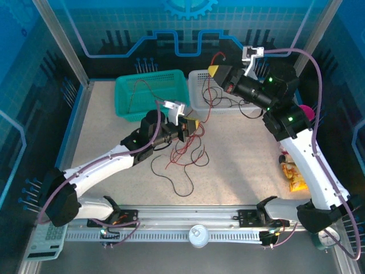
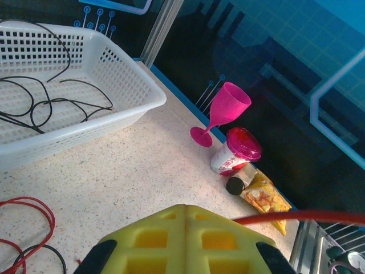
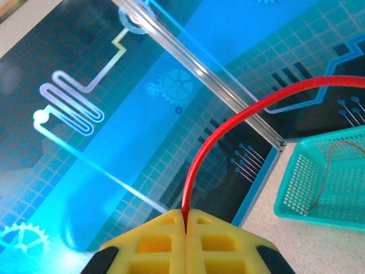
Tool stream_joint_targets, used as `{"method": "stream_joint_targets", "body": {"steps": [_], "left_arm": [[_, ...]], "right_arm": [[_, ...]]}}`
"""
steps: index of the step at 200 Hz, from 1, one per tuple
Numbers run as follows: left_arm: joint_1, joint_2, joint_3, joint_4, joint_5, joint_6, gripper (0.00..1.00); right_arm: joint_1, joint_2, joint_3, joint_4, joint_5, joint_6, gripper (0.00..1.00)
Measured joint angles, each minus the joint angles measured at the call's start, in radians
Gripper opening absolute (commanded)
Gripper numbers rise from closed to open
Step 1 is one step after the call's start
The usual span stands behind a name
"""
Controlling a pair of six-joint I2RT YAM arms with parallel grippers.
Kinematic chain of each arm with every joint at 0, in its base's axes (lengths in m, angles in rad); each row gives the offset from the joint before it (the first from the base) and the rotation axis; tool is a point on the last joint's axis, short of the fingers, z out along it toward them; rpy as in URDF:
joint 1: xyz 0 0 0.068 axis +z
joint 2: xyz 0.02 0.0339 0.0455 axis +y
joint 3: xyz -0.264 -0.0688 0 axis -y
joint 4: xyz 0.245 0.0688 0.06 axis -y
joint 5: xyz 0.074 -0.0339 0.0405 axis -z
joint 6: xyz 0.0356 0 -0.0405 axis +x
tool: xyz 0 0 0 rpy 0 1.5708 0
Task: Untangle the cables
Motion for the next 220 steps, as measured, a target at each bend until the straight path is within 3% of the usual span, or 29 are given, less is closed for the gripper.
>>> {"method": "stream_joint_targets", "body": {"steps": [9,23,52,110,160,220], "left_arm": [[0.0,-0.01,0.0,0.0,0.0,0.0,0.0],[0.0,-0.027,0.003,-0.002,0.0,0.004,0.29],[0.0,-0.062,0.011,0.001,0.0,0.026,0.59],[-0.002,-0.123,0.011,0.031,0.025,0.057,0.83],[-0.01,-0.098,0.097,0.035,0.074,0.068,0.83],[-0.013,-0.048,0.069,0.124,0.098,0.026,0.43]], "right_arm": [[-0.013,-0.011,-0.035,0.006,-0.001,0.008,0.0],[-0.024,-0.017,-0.074,0.01,-0.007,0.02,0.0],[-0.026,-0.013,-0.094,0.013,-0.018,0.032,0.0],[0.014,0.005,-0.064,0.014,-0.015,0.027,0.0],[0.099,0.061,0.009,0.011,-0.013,0.006,0.0],[0.121,0.085,0.103,-0.024,-0.007,-0.024,0.0]]}}
